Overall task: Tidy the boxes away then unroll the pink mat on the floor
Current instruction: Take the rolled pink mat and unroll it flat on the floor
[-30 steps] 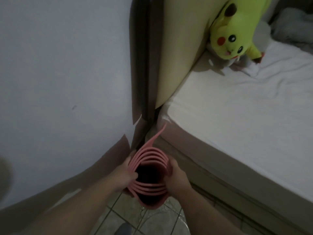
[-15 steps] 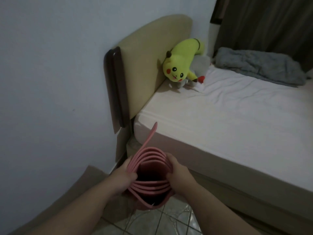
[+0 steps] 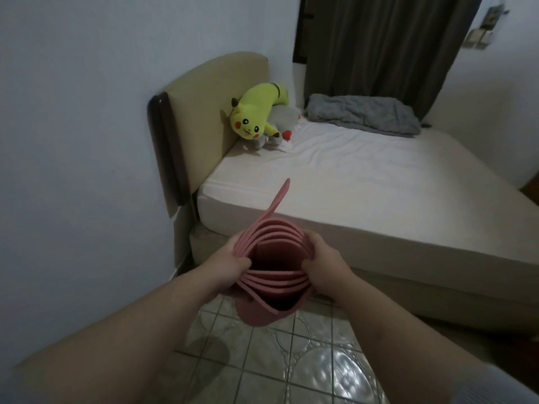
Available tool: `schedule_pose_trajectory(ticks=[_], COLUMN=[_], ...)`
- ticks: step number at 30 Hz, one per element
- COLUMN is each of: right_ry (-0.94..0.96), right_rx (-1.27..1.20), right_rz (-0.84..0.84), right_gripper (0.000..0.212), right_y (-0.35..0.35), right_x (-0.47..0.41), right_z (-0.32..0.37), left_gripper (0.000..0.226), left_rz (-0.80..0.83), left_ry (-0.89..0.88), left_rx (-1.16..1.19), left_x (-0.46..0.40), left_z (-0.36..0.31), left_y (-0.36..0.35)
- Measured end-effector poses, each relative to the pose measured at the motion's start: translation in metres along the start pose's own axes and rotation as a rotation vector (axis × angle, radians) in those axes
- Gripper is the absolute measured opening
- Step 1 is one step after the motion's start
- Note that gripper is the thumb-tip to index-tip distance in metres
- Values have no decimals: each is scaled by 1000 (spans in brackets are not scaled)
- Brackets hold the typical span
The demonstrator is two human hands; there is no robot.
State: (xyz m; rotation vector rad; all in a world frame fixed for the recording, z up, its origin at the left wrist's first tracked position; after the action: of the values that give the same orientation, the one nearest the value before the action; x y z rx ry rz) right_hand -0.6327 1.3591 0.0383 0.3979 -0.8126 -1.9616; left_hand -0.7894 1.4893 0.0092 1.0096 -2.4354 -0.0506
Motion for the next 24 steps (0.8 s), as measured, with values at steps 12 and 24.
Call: schedule_pose_trajectory(ticks=[12,24], right_ry=[-22,-45], right_rx=[-40,9], right_rz=[-57,-158], right_gripper=[67,66], right_y=[96,212], right_x=[193,382], right_z=[-79,-178], left_gripper=[54,57], left_rz=[100,205], left_ry=[53,-20], left_rx=[1,-28], left_x=[154,275], left_z=[0,-3], left_y=[-163,-357])
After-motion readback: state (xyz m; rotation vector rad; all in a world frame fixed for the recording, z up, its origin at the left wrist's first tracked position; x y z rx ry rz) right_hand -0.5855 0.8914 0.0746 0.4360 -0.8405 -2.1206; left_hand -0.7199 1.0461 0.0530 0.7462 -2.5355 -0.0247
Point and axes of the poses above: each hand's wrist, its own x-axis away from the middle knuckle, its own y-axis out of the back of the hand, z = x × y, the point moved 1 cm from there along -x, towards the middle knuckle, and after that the axes turned 9 degrees about y, right-handed, at the moved point
